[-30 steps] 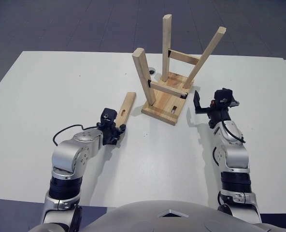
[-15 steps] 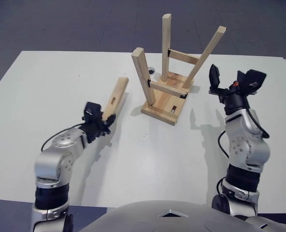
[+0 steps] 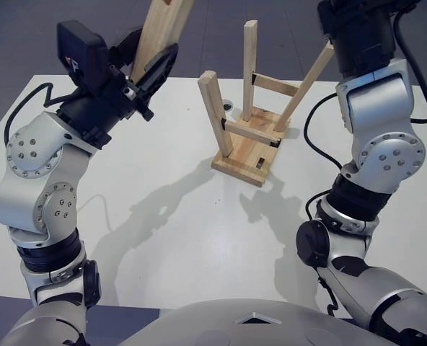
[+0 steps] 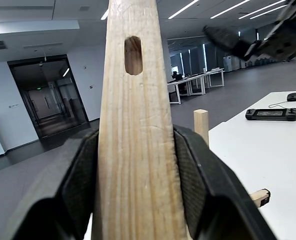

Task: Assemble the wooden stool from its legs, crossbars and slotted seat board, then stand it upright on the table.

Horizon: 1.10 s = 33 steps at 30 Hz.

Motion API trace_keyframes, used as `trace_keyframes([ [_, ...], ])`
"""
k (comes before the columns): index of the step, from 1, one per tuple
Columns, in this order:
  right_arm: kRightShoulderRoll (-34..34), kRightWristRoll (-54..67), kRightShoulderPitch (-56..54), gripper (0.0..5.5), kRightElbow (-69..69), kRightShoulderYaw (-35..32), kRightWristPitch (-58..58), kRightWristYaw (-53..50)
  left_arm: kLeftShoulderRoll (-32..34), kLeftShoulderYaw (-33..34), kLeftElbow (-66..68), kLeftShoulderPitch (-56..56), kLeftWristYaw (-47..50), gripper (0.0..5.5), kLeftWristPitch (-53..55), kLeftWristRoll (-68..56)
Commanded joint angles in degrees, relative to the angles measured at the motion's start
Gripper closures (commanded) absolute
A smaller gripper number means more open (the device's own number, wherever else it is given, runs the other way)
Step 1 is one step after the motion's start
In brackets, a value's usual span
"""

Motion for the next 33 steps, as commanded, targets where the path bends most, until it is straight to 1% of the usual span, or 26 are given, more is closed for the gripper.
trace_keyframes([
  [1, 0.11, 1.06, -3.42, 0.1, 3.56, 2.0, 1.04, 0.13, 1.23, -3.07, -0.51, -2.24, -2.0, 3.44, -1.68, 0.55],
  [2, 0.26, 1.1, -3.57, 0.1, 4.11, 2.47, 1.21, 0.25, 1.16, -3.95, -0.43, -2.32, -2.24, 3.44, -1.94, 0.93],
  [6, 1.26, 1.67, -3.76, 0.75, 3.86, 4.55, 1.78, 0.77, 0.79, -6.56, 0.16, -1.66, -2.44, 3.44, -3.07, 2.95],
  [10, 1.65, 4.03, -3.79, 1.38, 2.93, 4.28, 1.71, -0.82, 0.32, -7.73, 1.04, -0.76, -2.1, 3.44, -3.65, 4.67],
  [11, 1.28, 4.31, -3.88, 1.14, 2.28, 3.96, 1.34, -1.2, 0.36, -7.89, 1.5, -0.46, -2.02, 3.44, -4.08, 5.4],
  [12, 0.73, 5.16, -3.9, 1.13, 1.54, 3.42, 1.2, -1.5, 0.4, -8.03, 1.82, -0.23, -1.93, 3.44, -4.48, 6.0],
  [14, -0.44, 7.73, -3.95, 0.74, 0.23, 1.81, 0.85, -2.25, 0.34, -8.08, 1.95, 0.04, -1.5, 3.44, -4.88, 6.63],
  [16, -0.75, 10.58, -3.99, 0.49, 0.05, 0.61, 0.49, -3.19, 0.13, -8.17, 1.51, 0.17, -1.03, 3.44, -4.86, 6.78],
  [19, -1.08, 11.72, -3.99, 0.11, 0.56, 1.05, 0.36, -3.43, 0.17, -8.99, 1.5, 0.34, -1.04, 3.44, -5.38, 7.86],
  [29, 0.88, 10.35, -3.48, 0.1, 4.83, 6.06, 1.55, -4.49, -1.22, -11.07, 0.48, 0.17, -0.28, 3.44, -5.78, 8.54],
  [33, 0.51, 9.64, -3.27, 0.7, 4.35, 7.02, 2.05, -6.17, -1.35, -11.31, 0.12, 0.46, -0.2, 3.44, -5.74, 8.66],
])
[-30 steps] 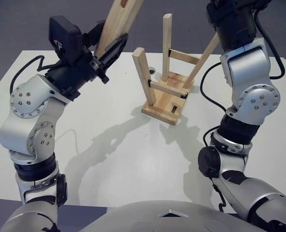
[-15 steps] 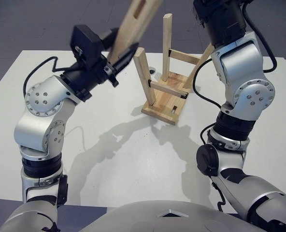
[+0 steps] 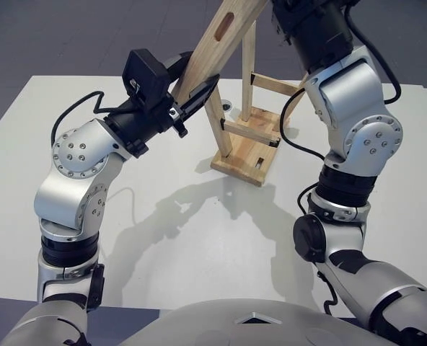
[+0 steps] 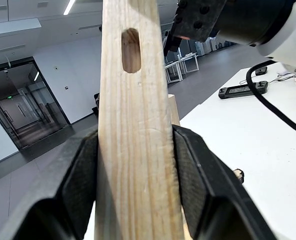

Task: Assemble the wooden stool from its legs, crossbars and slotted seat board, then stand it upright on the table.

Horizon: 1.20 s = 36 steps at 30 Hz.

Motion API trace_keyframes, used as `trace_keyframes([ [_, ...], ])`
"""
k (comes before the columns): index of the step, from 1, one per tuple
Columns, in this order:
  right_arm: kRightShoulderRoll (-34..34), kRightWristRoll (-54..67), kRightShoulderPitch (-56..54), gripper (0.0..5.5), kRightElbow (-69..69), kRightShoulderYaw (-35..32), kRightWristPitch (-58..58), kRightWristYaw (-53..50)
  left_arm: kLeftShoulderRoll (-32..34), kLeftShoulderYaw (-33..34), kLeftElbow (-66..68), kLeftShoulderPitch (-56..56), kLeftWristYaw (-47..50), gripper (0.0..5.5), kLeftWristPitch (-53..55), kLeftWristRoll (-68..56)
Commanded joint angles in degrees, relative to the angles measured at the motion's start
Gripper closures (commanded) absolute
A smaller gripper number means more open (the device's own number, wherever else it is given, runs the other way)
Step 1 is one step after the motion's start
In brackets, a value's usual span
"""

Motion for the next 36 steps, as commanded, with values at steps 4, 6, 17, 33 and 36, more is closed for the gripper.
trace_keyframes([
  [4, -0.98, -1.17, 0.31, 1.29, -0.22, 1.22, 1.93, -4.63, 0.19, -0.37, -0.66, 0.39, 0.16, 3.44, -0.77, 0.98],
  [6, -1.17, -1.07, 0.76, 1.63, -0.24, 1.05, 2.38, -5.41, 0.29, -0.36, -0.46, 0.43, 0.08, 3.44, -0.89, 1.26],
  [17, -2.41, 1.5, 1.75, 3.4, -2.66, -0.04, 3.69, -7.94, 0.68, -0.58, 1.49, 0.88, -0.52, 3.44, -2.3, 3.46],
  [33, -3.42, -0.31, 3.85, 4.43, -6.01, 2.0, 3.07, -7.56, 0.16, -1.86, 3.25, 0.81, -0.21, 3.06, -2.65, 5.67],
  [36, -4.89, -7.71, 4.73, 4.47, -8.44, 3.89, 1.44, -7.6, -1.02, -1.91, 1.33, 1.11, -0.69, 2.69, 0.67, 1.56],
])
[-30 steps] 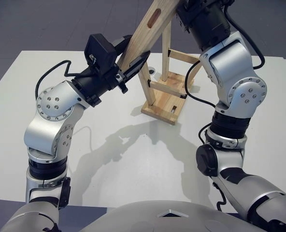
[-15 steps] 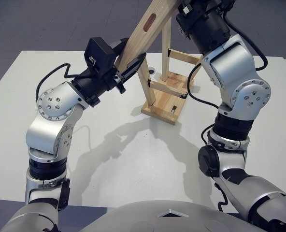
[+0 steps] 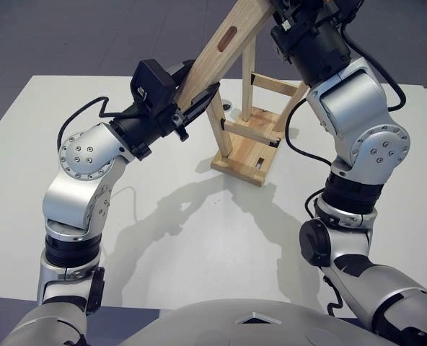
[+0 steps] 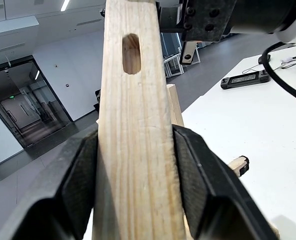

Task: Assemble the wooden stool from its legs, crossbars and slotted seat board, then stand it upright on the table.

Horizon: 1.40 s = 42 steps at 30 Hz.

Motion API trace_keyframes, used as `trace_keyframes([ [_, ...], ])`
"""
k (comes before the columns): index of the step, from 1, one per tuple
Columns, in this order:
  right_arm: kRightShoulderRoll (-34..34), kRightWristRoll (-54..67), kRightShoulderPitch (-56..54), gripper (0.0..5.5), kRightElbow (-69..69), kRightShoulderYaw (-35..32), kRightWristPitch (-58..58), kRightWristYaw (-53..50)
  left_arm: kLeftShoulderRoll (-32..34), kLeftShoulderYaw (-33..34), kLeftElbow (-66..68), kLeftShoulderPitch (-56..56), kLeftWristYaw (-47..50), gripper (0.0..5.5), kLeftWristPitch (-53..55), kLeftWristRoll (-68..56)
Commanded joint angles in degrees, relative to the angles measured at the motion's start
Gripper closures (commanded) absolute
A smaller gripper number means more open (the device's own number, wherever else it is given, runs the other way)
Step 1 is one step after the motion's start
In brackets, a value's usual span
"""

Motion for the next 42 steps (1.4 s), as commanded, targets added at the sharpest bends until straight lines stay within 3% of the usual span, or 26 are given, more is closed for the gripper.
trace_keyframes([
  [1, -1.86, -9.16, 1.02, 4.47, -3.52, 2.79, -2.0, -0.08, -1.99, 0.0, -2.5, -0.1, -0.24, 2.51, 4.16, -5.08],
  [8, -1.54, -21.31, 1.52, 4.47, -6.37, 7.37, -3.53, 1.67, -7.03, 3.65, -2.17, -2.52, 4.61, 1.33, 8.98, -13.37],
  [15, 0.4, -17.2, 0.83, 4.47, -5.68, 1.12, -5.46, 2.04, -7.85, 4.74, 0.56, -2.67, 8.53, 0.18, 10.03, -12.71],
  [18, 0.21, -11.89, -0.03, 4.47, -4.8, -3.16, -5.86, 1.77, -8.35, 6.14, 1.13, -2.17, 9.93, 0.1, 9.61, -12.84],
  [20, -1.98, -11.45, -0.43, 4.47, -4.98, -5.3, -6.22, 1.74, -8.09, 7.2, 1.79, -1.98, 10.82, 0.1, 9.42, -12.19],
  [24, -13.12, -16.71, 1.81, 4.47, -6.76, -12.93, -7.29, 1.36, -8.55, 16.26, 3.8, -1.29, 15.84, 0.1, 9.34, -13.96],
  [28, -22.26, -29.68, 11.01, 4.47, -12.57, -14.7, -7.42, 1.04, -11.65, 26.41, 9.21, -2.72, 24.85, 0.1, 7.27, -15.58],
  [30, -23.83, -34.49, 16.64, 4.47, -16.45, -12.12, -5.51, 0.74, -12.31, 27.48, 10.82, -1.49, 28.13, 0.1, 5.94, -13.05],
  [36, -15.2, -41.07, 25.44, 4.47, -19.68, -4.6, -5.37, -2.83, -14.19, 26.45, 17.16, -2.91, 34.29, 0.1, 3.16, -7.86],
  [39, -3.41, -40.35, 28.8, 4.47, -15.49, -2.35, -10.32, -5.0, -16.97, 25.79, 25.04, -10.36, 38.75, 0.1, -1.5, -5.23],
  [42, 2.02, -39.66, 28.95, 4.47, -13.82, -2.54, -12.82, -5.3, -18.7, 24.84, 27.04, -12.75, 38.32, 0.1, -4.36, -5.41],
])
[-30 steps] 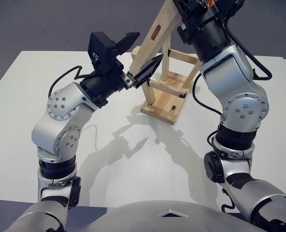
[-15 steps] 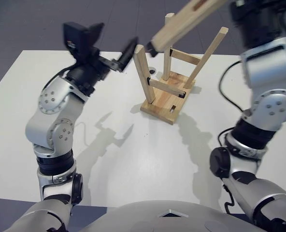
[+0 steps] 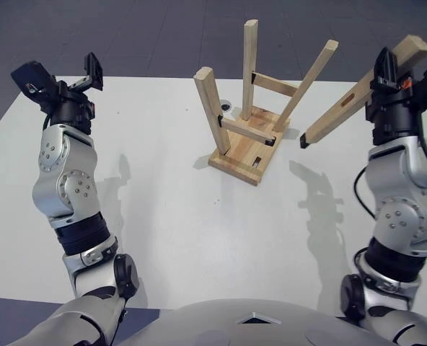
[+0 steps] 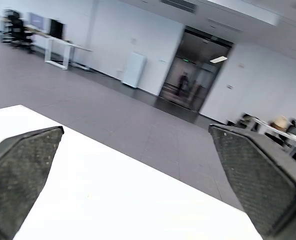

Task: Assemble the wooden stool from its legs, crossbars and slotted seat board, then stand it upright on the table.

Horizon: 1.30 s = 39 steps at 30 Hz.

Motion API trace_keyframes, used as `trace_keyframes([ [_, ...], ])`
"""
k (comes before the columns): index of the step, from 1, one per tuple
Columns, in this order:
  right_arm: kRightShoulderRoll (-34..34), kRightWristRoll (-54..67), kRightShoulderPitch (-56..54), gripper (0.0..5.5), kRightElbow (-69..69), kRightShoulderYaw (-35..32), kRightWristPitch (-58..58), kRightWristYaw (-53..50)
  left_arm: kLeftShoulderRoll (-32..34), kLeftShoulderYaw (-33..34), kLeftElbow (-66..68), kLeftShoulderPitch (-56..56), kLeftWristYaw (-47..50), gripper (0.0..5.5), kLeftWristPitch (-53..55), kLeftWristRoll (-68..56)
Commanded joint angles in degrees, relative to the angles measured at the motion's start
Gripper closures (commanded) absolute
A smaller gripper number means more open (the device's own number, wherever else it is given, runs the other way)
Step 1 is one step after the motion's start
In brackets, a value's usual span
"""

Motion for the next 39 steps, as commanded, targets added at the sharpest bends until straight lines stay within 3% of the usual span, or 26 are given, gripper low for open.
trace_keyframes([
  [1, 6.28, 1.23, 0.14, 4.47, 2.08, -0.35, -3.05, -0.7, -2.19, -1.69, 2.41, -3.85, -0.31, 0.1, -3.6, 0.07],
  [9, 13.54, 2.41, 2.67, 4.47, 10.34, -3.68, -8.33, -0.49, -5.5, -3.94, 2.04, -2.99, -0.67, 0.1, -5.49, 0.22],
  [15, 15.06, 1.09, 5.23, 4.47, 12.66, -3.11, -9.37, -2.85, -5.18, -4.05, 2.92, -3.28, -0.64, 0.1, -5.82, 0.65],
  [20, 14.13, -0.14, 5.95, 4.47, 12.4, -2.05, -7.71, -6.09, -5.1, -4.29, 2.53, -2.84, -0.22, 0.1, -5.77, 1.29],
  [25, 3.68, -5.84, 4.14, 4.46, 11.74, -0.2, -3.07, -2.92, -5.57, -4.66, 1.27, -1.36, 1.63, 0.1, -5.1, 2.73],
  [32, -3.48, -6.98, -0.94, 4.46, 15.49, -1.46, -1.5, 2.41, -5.96, -5.38, 1.21, -1.14, 2.63, 0.1, -4.66, 3.47],
  [36, -2.42, -3.7, -2.85, 4.46, 15.35, -3.2, 0.25, 2.62, -6.04, -5.61, 1.15, -0.91, 2.92, 0.1, -4.41, 3.44],
  [39, 1.28, 2.48, -0.45, 4.46, 7.57, -4.29, 3.12, 0.58, -6.19, -5.83, 0.64, -0.42, 3.06, 0.1, -4.19, 3.44],
])
